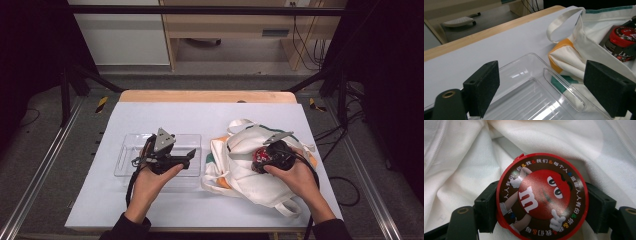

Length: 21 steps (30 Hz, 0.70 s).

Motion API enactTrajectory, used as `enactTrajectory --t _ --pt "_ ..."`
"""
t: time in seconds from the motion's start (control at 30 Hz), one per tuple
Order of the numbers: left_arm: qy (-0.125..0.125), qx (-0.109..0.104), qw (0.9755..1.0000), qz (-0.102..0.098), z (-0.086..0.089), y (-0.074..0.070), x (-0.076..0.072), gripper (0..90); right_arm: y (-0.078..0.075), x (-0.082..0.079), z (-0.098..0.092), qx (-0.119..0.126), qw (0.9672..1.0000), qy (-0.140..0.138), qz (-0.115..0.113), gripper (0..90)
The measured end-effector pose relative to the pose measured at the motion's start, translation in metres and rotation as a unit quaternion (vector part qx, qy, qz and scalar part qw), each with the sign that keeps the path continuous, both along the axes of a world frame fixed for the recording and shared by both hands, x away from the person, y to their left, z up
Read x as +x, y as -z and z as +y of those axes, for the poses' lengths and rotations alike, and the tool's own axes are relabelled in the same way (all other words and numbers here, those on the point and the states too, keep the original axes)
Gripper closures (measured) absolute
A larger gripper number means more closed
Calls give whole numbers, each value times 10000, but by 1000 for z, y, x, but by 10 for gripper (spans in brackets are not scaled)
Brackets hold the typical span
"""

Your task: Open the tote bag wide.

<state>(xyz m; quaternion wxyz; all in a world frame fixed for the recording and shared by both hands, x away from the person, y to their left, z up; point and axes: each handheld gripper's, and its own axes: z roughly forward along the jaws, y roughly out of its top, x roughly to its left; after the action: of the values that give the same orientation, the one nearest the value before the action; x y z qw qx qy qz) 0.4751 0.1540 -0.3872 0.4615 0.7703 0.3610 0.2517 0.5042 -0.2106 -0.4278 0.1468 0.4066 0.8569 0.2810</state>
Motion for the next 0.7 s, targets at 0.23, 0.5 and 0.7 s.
enactTrajectory --t 0.23,0.5,0.7 --pt "-126 -121 9997 -163 12 -8 1 108 -10 -4 2 28 9998 -36 -167 260" --pt "-409 -278 9984 -273 37 -17 6 102 -28 -11 6 67 9992 -142 -355 260" --pt "-634 -356 9971 -240 57 -19 10 100 -46 -17 10 63 9982 -268 -524 260"
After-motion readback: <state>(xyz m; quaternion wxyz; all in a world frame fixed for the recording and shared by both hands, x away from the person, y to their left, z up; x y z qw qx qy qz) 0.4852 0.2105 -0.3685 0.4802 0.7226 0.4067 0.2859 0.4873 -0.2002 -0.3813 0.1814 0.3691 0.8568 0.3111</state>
